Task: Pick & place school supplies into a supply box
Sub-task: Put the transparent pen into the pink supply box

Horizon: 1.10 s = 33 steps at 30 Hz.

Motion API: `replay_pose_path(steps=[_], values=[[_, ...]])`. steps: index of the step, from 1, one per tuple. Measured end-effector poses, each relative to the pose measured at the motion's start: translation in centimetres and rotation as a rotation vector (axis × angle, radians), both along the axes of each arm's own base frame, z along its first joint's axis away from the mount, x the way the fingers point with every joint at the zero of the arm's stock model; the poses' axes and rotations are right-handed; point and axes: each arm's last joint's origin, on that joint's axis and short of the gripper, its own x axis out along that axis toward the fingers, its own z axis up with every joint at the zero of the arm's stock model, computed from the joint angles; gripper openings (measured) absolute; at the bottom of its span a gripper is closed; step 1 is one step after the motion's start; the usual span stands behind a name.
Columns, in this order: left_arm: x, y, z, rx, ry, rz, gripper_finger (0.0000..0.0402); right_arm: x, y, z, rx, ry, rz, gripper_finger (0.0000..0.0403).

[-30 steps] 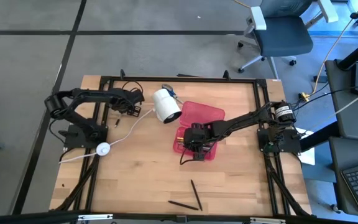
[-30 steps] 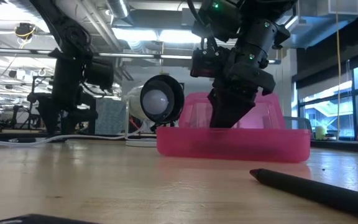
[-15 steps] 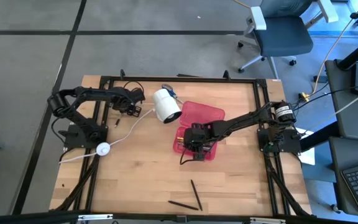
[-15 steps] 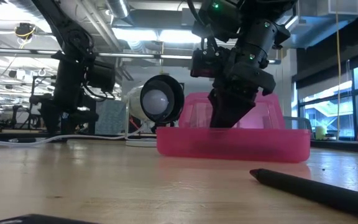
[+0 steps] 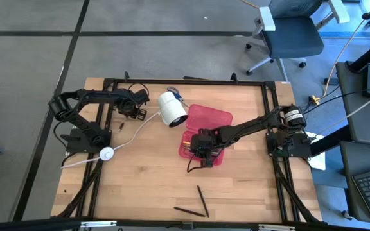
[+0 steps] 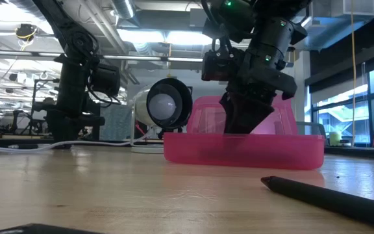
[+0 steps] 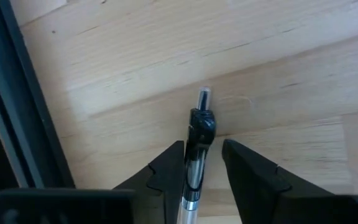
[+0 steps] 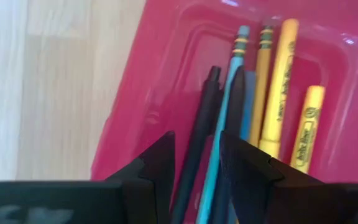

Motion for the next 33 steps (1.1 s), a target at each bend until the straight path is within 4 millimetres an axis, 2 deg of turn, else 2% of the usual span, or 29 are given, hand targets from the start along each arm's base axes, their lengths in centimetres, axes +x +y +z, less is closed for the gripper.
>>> replay_pose_path(steps=[9,16,21,26,33], values=[[0.1,-0.2,0.0,-0.068,-0.023,-0.120,0.0068,-0.1,0.4,0.0,0.003,0.003,0.003,0.0130],[0.1,-0.1,0.0,-0.057,-0.001,-0.158,0.0027,-0.1,0.4,0.4,0.013,-0.009,-0.018,0.0130],[0.1,-0.2,0.2,-0.044,0.000,-0.160,0.0024,-0.5,0.4,2.0,0.026,-0.049,-0.043,0.0130],[-0.1,-0.3,0.9,-0.032,-0.040,-0.172,0.0025,-1.0,1.4,3.6,0.036,-0.099,-0.019,0.0130],[-0.6,-1.3,2.3,-0.097,-0.121,-0.179,0.0024,-1.5,3.1,4.0,0.032,-0.100,0.009,0.0130]])
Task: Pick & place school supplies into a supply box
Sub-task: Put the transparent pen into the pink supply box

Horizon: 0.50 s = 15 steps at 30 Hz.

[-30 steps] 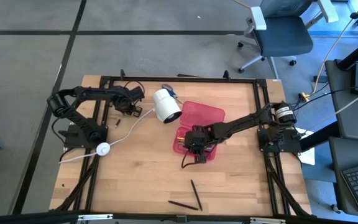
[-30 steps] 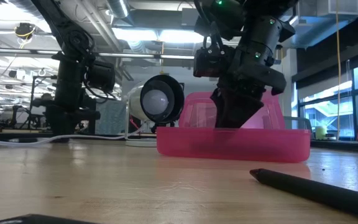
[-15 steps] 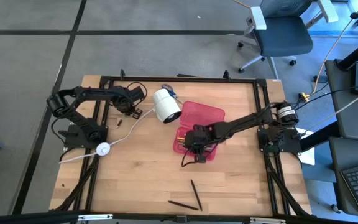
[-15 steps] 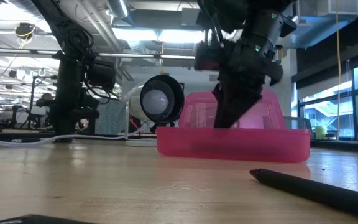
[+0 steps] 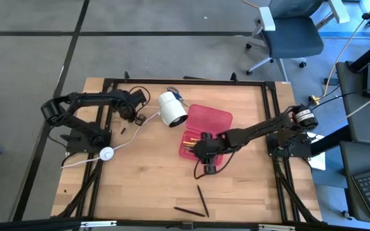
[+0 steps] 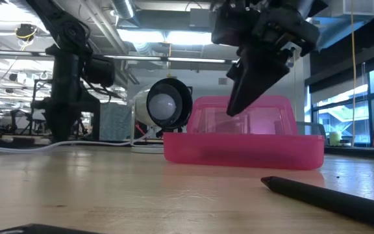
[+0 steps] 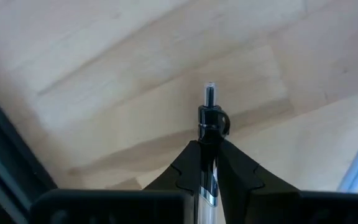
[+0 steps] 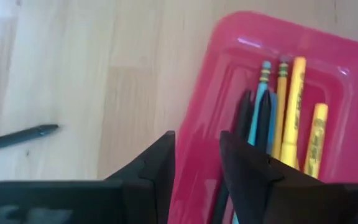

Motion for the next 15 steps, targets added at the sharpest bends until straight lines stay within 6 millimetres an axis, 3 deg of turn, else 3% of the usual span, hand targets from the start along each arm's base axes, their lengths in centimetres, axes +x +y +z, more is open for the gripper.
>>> replay_pose_path(steps=[9,15], values=[[-0.3,-1.8,2.5,0.036,-0.100,-0.028,0.0024,-1.8,1.2,-0.7,-0.090,0.135,-0.058,0.0130],[-0.8,-4.5,4.4,0.022,-0.173,-0.086,0.0024,-3.6,2.9,-0.8,-0.097,0.253,-0.062,0.0130]])
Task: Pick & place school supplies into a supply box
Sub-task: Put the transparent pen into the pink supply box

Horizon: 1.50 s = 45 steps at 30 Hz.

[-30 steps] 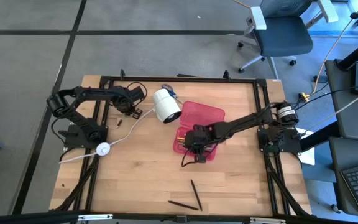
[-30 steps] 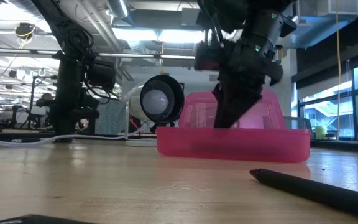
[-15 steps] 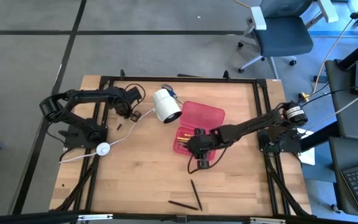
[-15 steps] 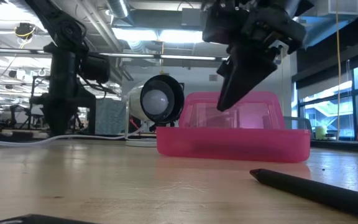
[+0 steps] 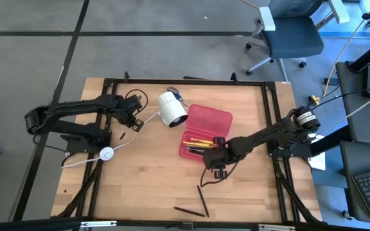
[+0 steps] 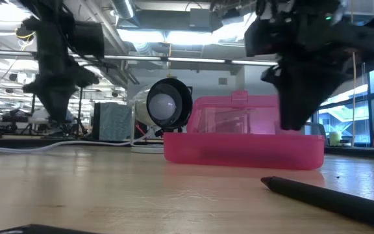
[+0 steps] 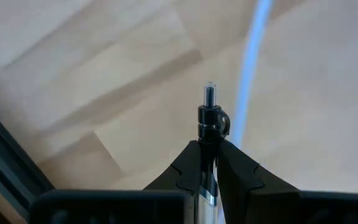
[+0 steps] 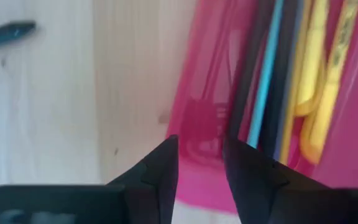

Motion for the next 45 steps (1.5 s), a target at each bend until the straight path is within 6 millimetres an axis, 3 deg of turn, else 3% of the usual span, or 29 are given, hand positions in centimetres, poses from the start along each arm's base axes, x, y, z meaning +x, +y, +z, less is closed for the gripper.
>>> replay_pose_path(steps=[6,16,22,29,34,40,45], values=[[0.3,-2.5,1.9,0.052,-0.179,-0.070,0.0024,-1.5,2.0,1.2,0.056,0.001,0.030,0.0130],[5.9,-6.0,5.4,0.192,-0.767,-0.450,0.0024,-2.8,4.6,3.2,0.179,-0.092,0.083,0.0130],[9.2,-7.9,6.1,0.249,-0.738,-0.574,0.0024,-3.3,5.7,2.7,0.436,-0.210,0.178,0.0130],[15.0,-9.8,7.4,0.304,-0.692,-0.767,0.0024,-5.1,4.8,2.9,0.422,-0.285,-0.007,0.0130],[19.3,-10.8,8.0,0.368,-0.671,-0.895,0.0024,-6.5,5.7,3.4,0.466,-0.291,-0.083,0.0130],[24.0,-10.8,6.2,0.462,-0.585,-1.012,0.0024,-7.8,7.5,3.2,0.484,-0.268,-0.086,0.0130],[26.7,-9.7,3.4,0.414,-0.517,-1.040,0.0024,-8.5,8.3,3.1,0.481,-0.295,-0.208,0.0130]])
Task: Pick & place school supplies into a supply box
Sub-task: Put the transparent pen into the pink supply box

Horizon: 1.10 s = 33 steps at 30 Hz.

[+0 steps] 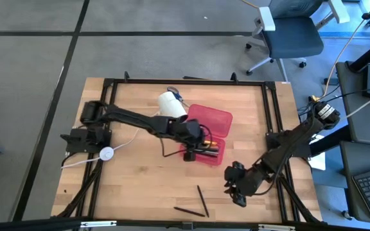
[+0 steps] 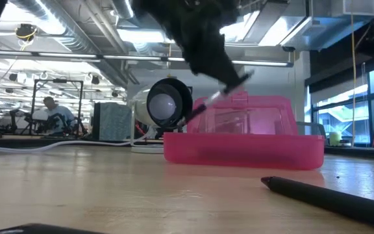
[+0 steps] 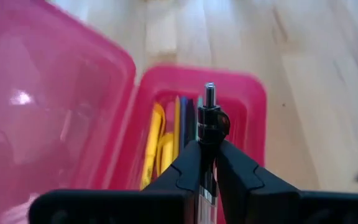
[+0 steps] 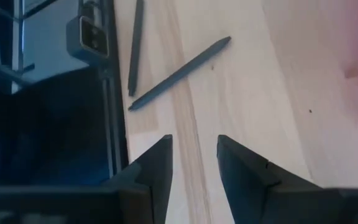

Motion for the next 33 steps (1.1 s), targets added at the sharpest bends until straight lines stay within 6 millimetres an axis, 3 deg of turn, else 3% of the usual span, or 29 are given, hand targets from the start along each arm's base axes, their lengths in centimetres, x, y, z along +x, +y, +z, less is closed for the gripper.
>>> replay_pose_path(steps=[11,24,33], values=[[1.8,1.4,-4.2,-0.054,0.119,-0.007,0.0024,-0.5,0.4,-0.1,-0.017,-0.005,-0.030,0.0130],[1.9,1.0,-4.6,-0.054,0.119,0.001,0.0049,-0.4,0.3,0.0,-0.069,-0.038,0.015,0.0130],[1.9,1.0,-4.6,-0.052,0.121,0.004,0.0052,0.1,0.3,0.4,-0.099,-0.140,-0.070,0.0130]])
